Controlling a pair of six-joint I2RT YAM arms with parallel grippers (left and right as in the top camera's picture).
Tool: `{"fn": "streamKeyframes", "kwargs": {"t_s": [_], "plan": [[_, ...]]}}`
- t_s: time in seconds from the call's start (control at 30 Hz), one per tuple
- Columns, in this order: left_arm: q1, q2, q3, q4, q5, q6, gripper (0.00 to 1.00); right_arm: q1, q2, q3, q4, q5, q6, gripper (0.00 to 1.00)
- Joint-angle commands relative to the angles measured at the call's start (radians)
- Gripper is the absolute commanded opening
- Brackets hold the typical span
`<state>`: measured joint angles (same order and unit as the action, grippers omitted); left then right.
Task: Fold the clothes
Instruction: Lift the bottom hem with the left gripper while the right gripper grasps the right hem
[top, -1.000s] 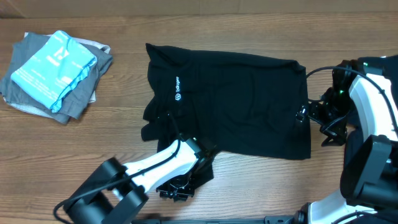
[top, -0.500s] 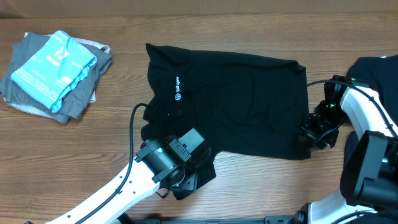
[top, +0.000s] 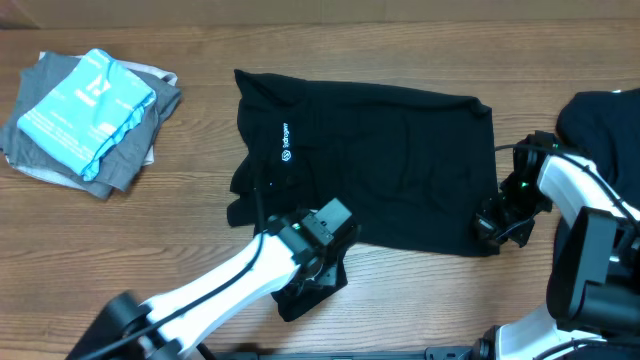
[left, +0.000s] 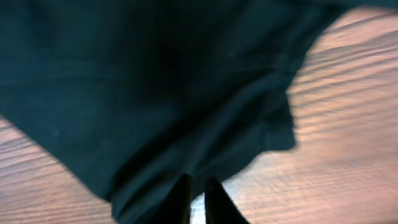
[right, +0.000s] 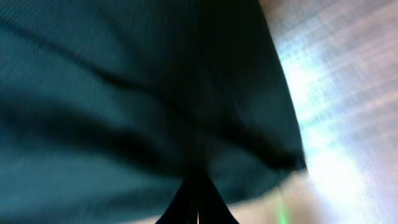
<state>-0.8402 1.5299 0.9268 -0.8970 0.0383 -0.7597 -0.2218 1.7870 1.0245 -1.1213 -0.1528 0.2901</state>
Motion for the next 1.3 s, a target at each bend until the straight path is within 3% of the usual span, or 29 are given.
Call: {"fn": "streamKeyframes", "kwargs": {"t_s": [0.0, 0.33, 0.6, 0.8, 0.93, 0.97, 1.03, 1.13, 1.27], "plan": [[-0.004, 0.11, -0.015, 0.023, 0.034, -0.006, 0.06, 0.002, -0.01, -0.057, 0.079, -0.004, 0.026, 0.04], [-0.005, 0.262, -0.015, 0.034, 0.041, -0.003, 0.05, -0.073, -0.01, -0.122, 0.117, 0.202, 0.188, 0.04], [-0.005, 0.283, -0.016, -0.028, 0.041, 0.013, 0.04, -0.19, -0.01, -0.138, 0.095, 0.2, 0.19, 0.05], [-0.003, 0.271, -0.014, -0.102, 0.106, 0.107, 0.04, -0.193, -0.01, -0.138, 0.103, 0.177, 0.185, 0.2], [0.006, 0.175, 0.025, -0.186, 0.103, 0.117, 0.04, -0.193, -0.01, -0.138, 0.115, 0.177, 0.185, 0.33], [0.009, 0.109, 0.048, -0.233, 0.072, 0.116, 0.04, -0.193, -0.01, -0.138, 0.116, 0.177, 0.185, 0.4], [0.016, 0.02, 0.071, -0.289, 0.024, 0.092, 0.04, -0.193, -0.01, -0.138, 0.119, 0.176, 0.181, 0.44], [0.048, -0.123, 0.084, -0.339, -0.016, 0.059, 0.04, -0.193, -0.01, -0.138, 0.127, 0.174, 0.182, 0.64], [0.139, -0.256, 0.084, -0.333, -0.097, -0.016, 0.08, -0.193, -0.01, -0.137, 0.135, 0.144, 0.164, 0.7]]}}
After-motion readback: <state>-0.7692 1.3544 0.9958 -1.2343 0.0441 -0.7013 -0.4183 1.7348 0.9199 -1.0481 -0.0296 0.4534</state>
